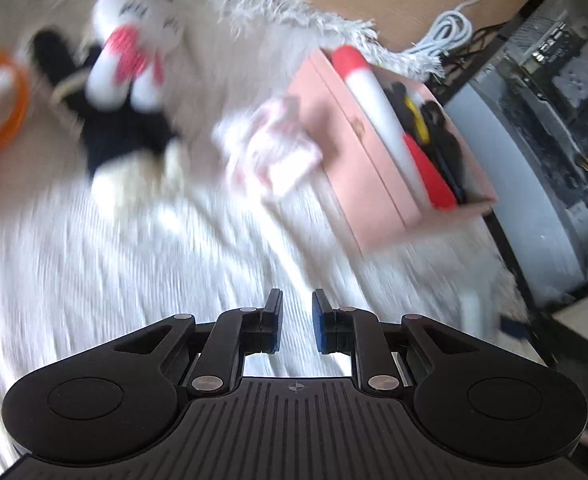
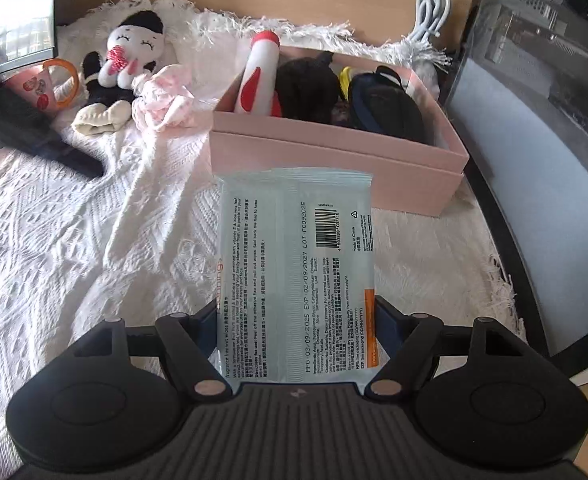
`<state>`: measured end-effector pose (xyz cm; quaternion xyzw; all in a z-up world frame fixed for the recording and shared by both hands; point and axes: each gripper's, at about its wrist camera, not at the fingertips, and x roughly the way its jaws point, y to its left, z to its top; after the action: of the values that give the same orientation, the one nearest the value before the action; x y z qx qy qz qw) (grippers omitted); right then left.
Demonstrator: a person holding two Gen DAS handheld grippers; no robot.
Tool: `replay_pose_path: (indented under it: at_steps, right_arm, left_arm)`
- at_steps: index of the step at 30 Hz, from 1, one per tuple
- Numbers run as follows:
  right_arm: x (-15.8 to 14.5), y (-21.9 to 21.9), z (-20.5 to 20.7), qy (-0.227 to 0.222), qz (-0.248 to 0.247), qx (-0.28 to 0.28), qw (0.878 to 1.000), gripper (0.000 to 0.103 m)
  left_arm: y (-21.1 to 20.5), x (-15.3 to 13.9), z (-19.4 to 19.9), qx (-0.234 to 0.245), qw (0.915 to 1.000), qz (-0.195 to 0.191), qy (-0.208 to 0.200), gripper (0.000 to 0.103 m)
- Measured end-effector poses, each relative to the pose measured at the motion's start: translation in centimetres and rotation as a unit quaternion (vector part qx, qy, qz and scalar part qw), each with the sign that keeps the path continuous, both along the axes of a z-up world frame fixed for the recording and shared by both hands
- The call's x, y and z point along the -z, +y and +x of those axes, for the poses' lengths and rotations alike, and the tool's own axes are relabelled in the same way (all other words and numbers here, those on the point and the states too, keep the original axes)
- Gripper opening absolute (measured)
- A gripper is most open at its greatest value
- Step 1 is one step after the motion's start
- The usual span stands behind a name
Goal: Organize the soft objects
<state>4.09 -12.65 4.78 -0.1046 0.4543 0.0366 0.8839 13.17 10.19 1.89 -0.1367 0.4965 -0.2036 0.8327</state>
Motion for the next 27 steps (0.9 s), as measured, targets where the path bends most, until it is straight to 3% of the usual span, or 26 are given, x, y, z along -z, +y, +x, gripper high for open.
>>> replay_pose_path:
  at_steps: [3, 6, 8, 14, 17, 20, 22, 27]
  right_arm:
    - [0.3, 0.2, 0.4, -0.002, -0.003, -0.009, 1.0, 0.075]
    - [0.6, 0.3, 0.7, -0.013, -0.009, -0.016, 1.0, 0.075]
    - [0.7, 0.2, 0.9, -0.013, 0.006, -0.013, 1.0, 0.081]
    - [0.2, 0.5, 0.8, -0.02, 0.012, -0.032, 0.999, 0.083]
    - [-2.7, 1.4, -0.6, -0.088, -0.004, -0.063, 0.994, 0.083]
    - [-5.0, 4.1, -0.6, -0.153, -0.043, -0.131, 0.979, 0.083]
    - [-5.8, 6.3, 0.8, -0.17, -0.04, -0.164, 0.971, 0.083]
    - [-4.4, 12.6, 8.6, -0.136, -0.036, -0.182, 0.973, 0.083]
  left_arm:
    - [0.5, 0.3, -3.0, -0.012, 0.9999, -0.008, 0.008, 0.018]
    - [0.4, 0.3, -5.0, -0.012, 0.9996, 0.023, -0.006, 0.018]
    - [0.4, 0.2, -5.7, -0.02, 0.9989, 0.041, -0.009, 0.017]
    - [0.7, -2.8, -5.5, -0.019, 0.9952, 0.032, -0.09, 0.018]
    - [0.7, -4.8, -3.1, -0.029, 0.9925, 0.028, -0.116, 0.021]
    - [1.6, -5.6, -1.3, -0.079, 0.9887, 0.035, -0.122, 0.022]
    - [2.6, -5.3, -1.3, -0.105, 0.987, 0.031, -0.118, 0.022]
    - [5.0, -3.0, -3.9, -0.127, 0.9881, 0.025, -0.083, 0.022]
